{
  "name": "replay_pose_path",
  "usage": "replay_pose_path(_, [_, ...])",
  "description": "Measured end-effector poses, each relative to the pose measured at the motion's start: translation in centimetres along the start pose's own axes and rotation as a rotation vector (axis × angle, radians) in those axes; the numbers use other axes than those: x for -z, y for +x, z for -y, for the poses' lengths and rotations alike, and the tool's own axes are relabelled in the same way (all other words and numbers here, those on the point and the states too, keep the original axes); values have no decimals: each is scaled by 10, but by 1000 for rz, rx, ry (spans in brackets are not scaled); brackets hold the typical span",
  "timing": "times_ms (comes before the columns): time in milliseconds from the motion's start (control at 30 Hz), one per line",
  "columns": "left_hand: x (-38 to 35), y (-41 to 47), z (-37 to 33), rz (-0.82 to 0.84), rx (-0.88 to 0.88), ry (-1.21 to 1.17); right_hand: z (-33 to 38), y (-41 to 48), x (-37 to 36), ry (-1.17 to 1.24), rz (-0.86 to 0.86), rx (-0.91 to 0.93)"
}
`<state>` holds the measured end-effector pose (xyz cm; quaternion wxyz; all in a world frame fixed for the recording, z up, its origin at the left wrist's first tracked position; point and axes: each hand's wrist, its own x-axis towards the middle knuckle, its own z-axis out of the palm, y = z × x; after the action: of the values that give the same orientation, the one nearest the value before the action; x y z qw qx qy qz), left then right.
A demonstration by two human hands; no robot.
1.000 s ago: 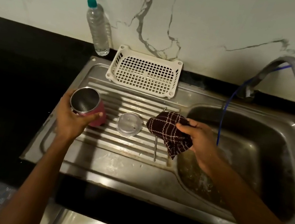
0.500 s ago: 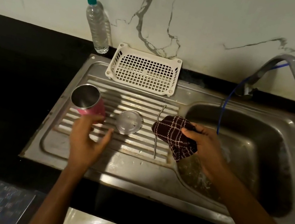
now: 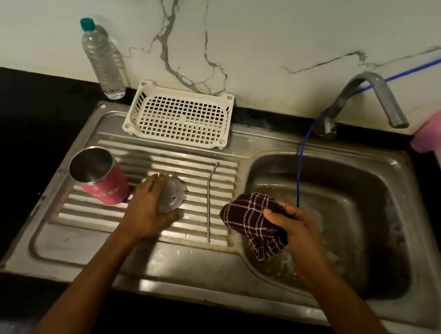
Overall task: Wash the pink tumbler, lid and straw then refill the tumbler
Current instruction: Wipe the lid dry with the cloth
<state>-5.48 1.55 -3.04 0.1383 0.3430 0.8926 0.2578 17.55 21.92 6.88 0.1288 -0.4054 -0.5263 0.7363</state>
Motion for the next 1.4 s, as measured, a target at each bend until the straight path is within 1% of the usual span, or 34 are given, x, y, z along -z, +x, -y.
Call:
replay_pose_path(167, [0, 3, -5, -61, 29, 4, -5, -4, 14, 14, -4, 6])
replay_pose_path(267, [3, -5, -18, -105, 133, -84, -4, -7, 24, 15, 13, 41])
replay_pose_path(367, [0, -14, -40, -165, 127, -171, 2, -9, 35, 42, 18, 84])
replay_pose_path(500, [-10, -27, -105, -141, 10, -315, 17, -9, 56, 108, 22, 183])
replay_pose_path(600, [-27, -34, -154, -166, -132, -413, 29, -10, 72, 149, 39, 272])
replay_pose_path(700, [-42, -33, -197, -162, -162, -524, 35, -10, 89, 76, 22, 408])
replay_pose_path(800, [-51, -32, -240, -164, -234, -532, 37, -13, 115, -8, -1, 559])
replay_pose_path(900, [-57, -31, -272, -179, -322, -480, 38, -18, 136, -128, 29, 651])
replay_pose_path(1000, [-62, -26, -287, -182, -374, -435, 35, -25, 147, -381, 7, 746])
replay_pose_path(1067, [-65, -25, -293, -184, -408, -397, 36, -29, 154, -484, -35, 783])
replay_pose_path(1133, [-68, -25, -297, -174, -432, -382, 39, -32, 163, -483, -54, 791])
replay_pose_path(1267, [-73, -28, -305, -140, -472, -399, 46, -36, 177, -375, -104, 784])
replay_pose_path(1400, [-75, -30, -314, -132, -492, -411, 58, -36, 180, -429, -205, 853])
